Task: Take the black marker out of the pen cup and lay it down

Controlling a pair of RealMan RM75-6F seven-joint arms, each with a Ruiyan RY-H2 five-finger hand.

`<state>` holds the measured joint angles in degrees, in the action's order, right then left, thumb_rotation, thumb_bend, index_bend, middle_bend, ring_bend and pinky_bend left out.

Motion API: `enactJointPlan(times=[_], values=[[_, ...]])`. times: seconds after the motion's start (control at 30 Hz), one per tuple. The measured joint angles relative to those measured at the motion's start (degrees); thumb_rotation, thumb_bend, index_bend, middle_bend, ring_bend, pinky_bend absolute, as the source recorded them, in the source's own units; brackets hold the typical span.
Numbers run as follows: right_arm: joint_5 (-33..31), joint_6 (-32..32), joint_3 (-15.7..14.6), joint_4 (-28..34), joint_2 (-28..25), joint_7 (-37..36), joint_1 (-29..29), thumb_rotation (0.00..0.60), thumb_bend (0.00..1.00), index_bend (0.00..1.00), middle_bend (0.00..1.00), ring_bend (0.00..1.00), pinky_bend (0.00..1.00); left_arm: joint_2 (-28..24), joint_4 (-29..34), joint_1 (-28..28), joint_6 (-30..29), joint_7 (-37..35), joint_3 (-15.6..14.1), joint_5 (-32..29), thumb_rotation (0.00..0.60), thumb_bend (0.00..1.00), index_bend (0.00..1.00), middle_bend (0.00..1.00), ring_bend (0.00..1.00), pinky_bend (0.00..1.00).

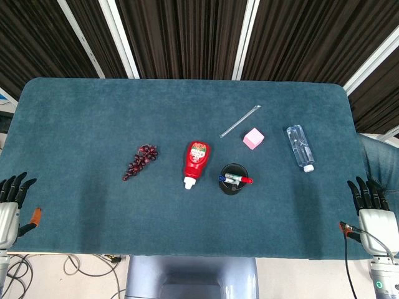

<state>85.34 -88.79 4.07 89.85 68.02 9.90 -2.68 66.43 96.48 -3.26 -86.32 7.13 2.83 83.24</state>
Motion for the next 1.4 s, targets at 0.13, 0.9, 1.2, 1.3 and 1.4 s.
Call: enactJointPlan(times=[0.13,0.9,1.2,1.3,1.4], values=[[0.2,-0.3,0.2,-0.2,0.3,-0.3,0.0,0.600,0.23,0.00,0.00,0.01,0.17,0.0,0.0,0.0,0.0,0.0,0.0,-0.1,0.600,0.39,0.14,0.04,0.01,0.05],[0.0,0.7,0.3,0.2,0.4,-2.5,0.0,0.600,0.23,0.00,0.00,0.01,0.17,0.0,0.1,0.0,0.0,0.1,0.1,-0.3,0.600,0.39,0.14,0.04,0.01,0.05],[0.5,2.2,0.5,2.8,-1.2,-8.0,-0.8,0.600,0.23,0.00,0.00,0.00,0.17,0.2,0.3,0.0,0.0,0.2,0.4,-0.8,0.600,0.39,0.14,0.04,0.01,0.05],[0.1,4.3,1.4,4.7,-3.2,-11.1,-2.3,0.600,0.23,0.03,0.00,0.00,0.17,0.2,0.4,0.0,0.1,0.5,0.3,-0.9,0.600,0.39,0.14,0.04,0.01,0.05],[-0.4,7.0,2.6,7.0,-5.2,-13.4,-4.3,0.600,0.23,0.06,0.00,0.00,0.17,0.3,0.4,0.0,0.0,0.5,0.4,-0.8,0.600,0.39,0.14,0.04,0.01,0.05]])
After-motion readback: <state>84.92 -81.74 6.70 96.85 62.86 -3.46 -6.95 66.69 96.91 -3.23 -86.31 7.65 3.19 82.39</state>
